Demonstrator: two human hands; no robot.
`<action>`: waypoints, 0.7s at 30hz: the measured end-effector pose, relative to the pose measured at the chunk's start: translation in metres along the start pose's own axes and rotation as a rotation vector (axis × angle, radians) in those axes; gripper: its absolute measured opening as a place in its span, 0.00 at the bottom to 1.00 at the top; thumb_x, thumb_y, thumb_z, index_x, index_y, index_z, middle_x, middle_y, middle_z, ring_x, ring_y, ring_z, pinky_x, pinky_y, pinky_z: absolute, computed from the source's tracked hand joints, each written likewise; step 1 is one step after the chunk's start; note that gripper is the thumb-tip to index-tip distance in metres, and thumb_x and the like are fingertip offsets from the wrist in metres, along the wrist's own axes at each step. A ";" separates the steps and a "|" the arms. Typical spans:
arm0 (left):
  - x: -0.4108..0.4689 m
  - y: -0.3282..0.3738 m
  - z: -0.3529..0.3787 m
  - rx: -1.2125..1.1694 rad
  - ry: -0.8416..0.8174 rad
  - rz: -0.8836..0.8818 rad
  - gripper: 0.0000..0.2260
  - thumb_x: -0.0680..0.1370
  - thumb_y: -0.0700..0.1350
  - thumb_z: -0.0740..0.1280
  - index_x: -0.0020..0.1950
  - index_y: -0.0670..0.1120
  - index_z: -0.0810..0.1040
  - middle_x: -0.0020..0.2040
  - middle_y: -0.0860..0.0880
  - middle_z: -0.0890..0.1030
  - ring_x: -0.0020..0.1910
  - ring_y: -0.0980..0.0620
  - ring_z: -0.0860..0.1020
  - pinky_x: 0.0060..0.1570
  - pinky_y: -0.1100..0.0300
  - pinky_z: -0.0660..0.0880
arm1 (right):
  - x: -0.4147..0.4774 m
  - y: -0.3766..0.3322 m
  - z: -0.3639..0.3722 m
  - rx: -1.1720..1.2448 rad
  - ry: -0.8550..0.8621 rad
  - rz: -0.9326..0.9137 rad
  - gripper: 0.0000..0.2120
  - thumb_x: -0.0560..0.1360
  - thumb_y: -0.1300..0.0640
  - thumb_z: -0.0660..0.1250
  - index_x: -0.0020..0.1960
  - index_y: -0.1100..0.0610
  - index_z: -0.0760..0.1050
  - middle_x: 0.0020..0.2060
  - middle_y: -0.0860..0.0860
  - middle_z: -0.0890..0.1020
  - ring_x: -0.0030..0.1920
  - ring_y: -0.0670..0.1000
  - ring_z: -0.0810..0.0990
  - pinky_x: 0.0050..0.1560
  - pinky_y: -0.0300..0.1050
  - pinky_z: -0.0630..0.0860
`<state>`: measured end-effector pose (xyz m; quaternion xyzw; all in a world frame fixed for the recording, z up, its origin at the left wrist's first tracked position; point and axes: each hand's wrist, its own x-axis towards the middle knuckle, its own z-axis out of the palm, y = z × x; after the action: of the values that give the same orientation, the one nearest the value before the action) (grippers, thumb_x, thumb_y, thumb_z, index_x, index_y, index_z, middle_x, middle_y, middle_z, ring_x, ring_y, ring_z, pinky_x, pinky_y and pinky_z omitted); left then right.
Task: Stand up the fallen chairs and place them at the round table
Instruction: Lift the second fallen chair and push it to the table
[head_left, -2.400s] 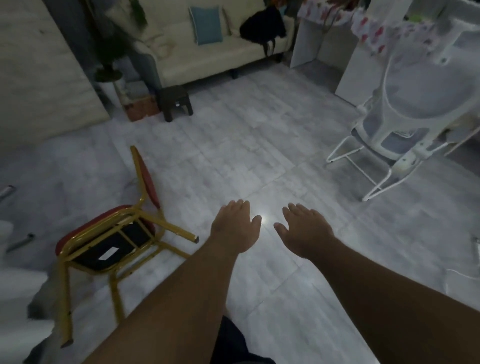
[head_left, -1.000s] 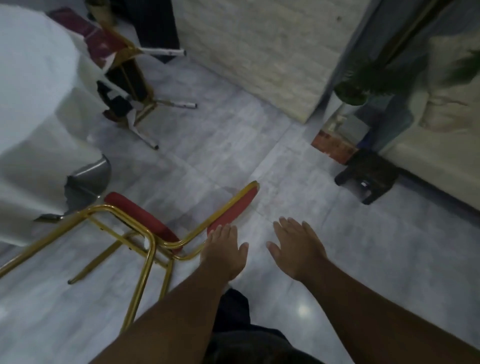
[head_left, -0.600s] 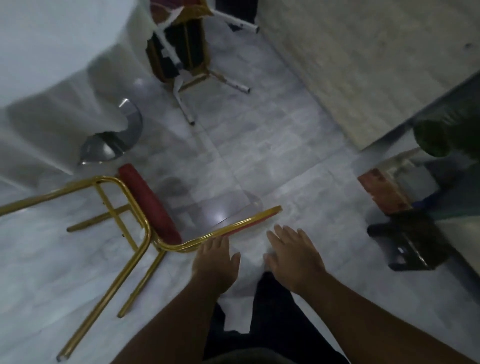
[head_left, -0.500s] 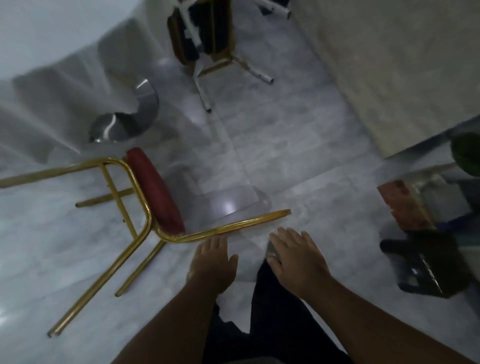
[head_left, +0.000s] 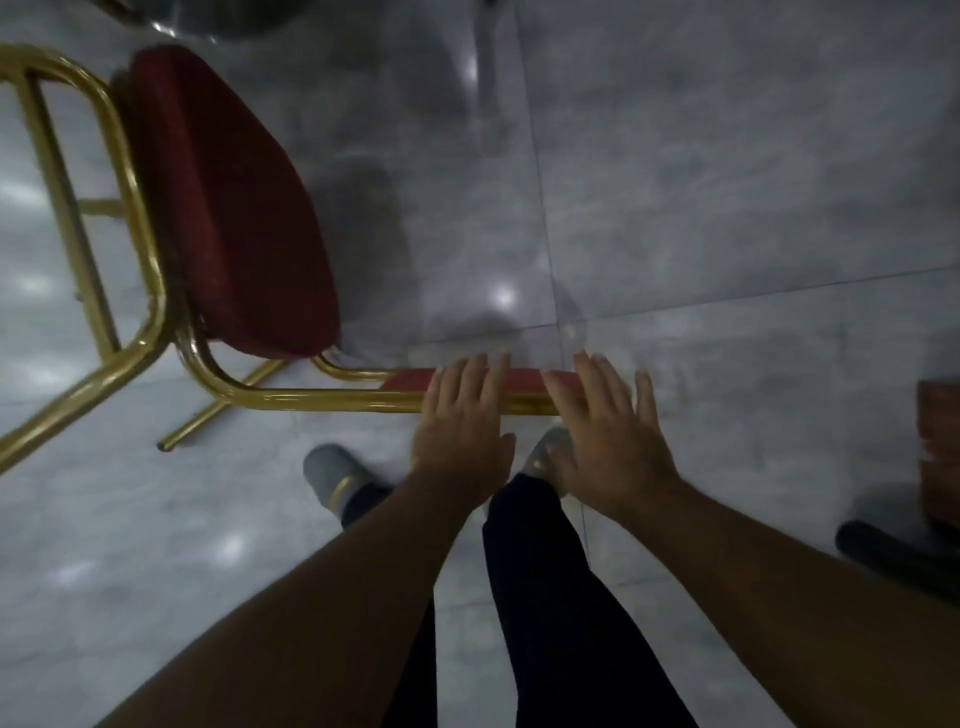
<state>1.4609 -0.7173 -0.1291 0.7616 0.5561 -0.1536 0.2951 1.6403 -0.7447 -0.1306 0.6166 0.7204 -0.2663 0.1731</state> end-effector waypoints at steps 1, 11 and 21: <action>0.008 -0.002 0.012 0.022 0.046 0.021 0.43 0.78 0.58 0.68 0.81 0.49 0.43 0.81 0.42 0.58 0.80 0.41 0.57 0.80 0.45 0.52 | 0.010 0.008 0.011 -0.022 0.002 -0.024 0.41 0.77 0.39 0.64 0.81 0.48 0.47 0.81 0.58 0.53 0.81 0.62 0.51 0.76 0.71 0.47; 0.045 -0.014 0.079 0.054 0.119 0.019 0.16 0.83 0.59 0.58 0.63 0.49 0.70 0.61 0.48 0.73 0.59 0.45 0.71 0.62 0.47 0.65 | 0.049 0.038 0.084 0.179 0.221 -0.111 0.20 0.76 0.46 0.56 0.60 0.55 0.77 0.50 0.55 0.78 0.51 0.58 0.74 0.51 0.56 0.73; 0.021 -0.030 0.047 0.146 0.198 0.082 0.15 0.81 0.57 0.62 0.58 0.47 0.72 0.57 0.46 0.76 0.54 0.45 0.74 0.56 0.47 0.71 | 0.034 0.018 0.043 0.084 0.287 -0.238 0.16 0.74 0.51 0.62 0.57 0.58 0.78 0.48 0.55 0.79 0.48 0.58 0.75 0.47 0.53 0.73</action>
<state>1.4438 -0.7245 -0.1861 0.8146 0.5383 -0.1056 0.1884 1.6483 -0.7418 -0.1879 0.5652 0.7938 -0.2241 0.0097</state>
